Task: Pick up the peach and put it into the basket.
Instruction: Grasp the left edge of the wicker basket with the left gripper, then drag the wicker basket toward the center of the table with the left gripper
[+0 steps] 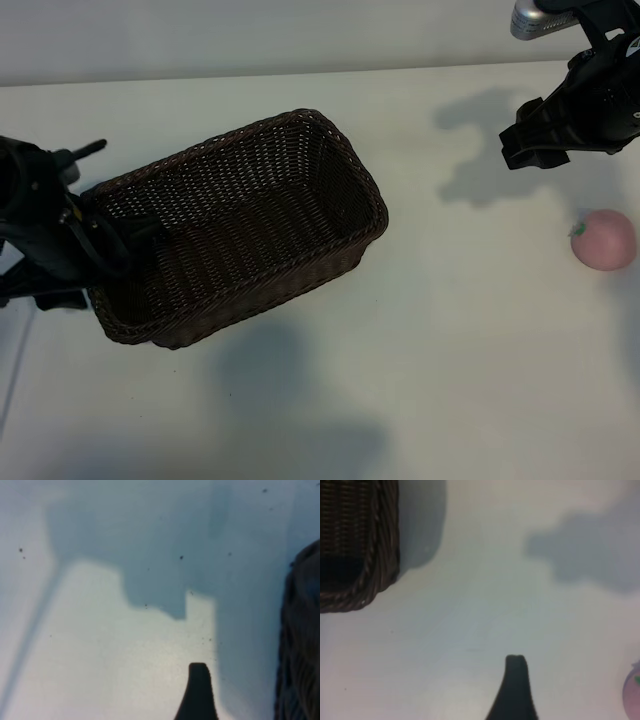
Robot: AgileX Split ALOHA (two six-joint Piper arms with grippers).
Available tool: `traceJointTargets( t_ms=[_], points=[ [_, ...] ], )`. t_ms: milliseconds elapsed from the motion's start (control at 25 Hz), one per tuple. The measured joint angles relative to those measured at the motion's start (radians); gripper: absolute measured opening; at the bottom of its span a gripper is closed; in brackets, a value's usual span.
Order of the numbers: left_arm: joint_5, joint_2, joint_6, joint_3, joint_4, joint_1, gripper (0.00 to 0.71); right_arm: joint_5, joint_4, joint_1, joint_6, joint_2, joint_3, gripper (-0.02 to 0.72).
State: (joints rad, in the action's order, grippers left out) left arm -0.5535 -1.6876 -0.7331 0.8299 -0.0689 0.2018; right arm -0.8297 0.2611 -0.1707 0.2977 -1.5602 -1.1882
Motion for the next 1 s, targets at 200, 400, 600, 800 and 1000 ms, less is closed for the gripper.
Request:
traceJointTargets(
  t_ms=[200, 400, 600, 800, 1000],
  points=[
    [0.044, -0.022, 0.046, 0.000, 0.056, 0.000, 0.592, -0.002, 0.000, 0.000, 0.000, 0.000, 0.000, 0.579],
    [0.053, -0.033, 0.054, 0.000, 0.064, 0.000, 0.559, -0.002, 0.000, 0.000, 0.000, 0.000, 0.000, 0.564],
    [0.056, -0.033, 0.053, 0.000, 0.069, 0.000, 0.415, -0.002, 0.000, 0.000, 0.000, 0.000, 0.000, 0.538],
    [0.061, -0.033, 0.050, 0.000, 0.069, 0.000, 0.398, -0.002, 0.000, 0.000, 0.000, 0.000, 0.000, 0.506],
    [0.064, -0.032, 0.050, 0.000, 0.069, 0.000, 0.397, -0.007, 0.000, 0.000, 0.000, 0.000, 0.000, 0.486]
  ],
)
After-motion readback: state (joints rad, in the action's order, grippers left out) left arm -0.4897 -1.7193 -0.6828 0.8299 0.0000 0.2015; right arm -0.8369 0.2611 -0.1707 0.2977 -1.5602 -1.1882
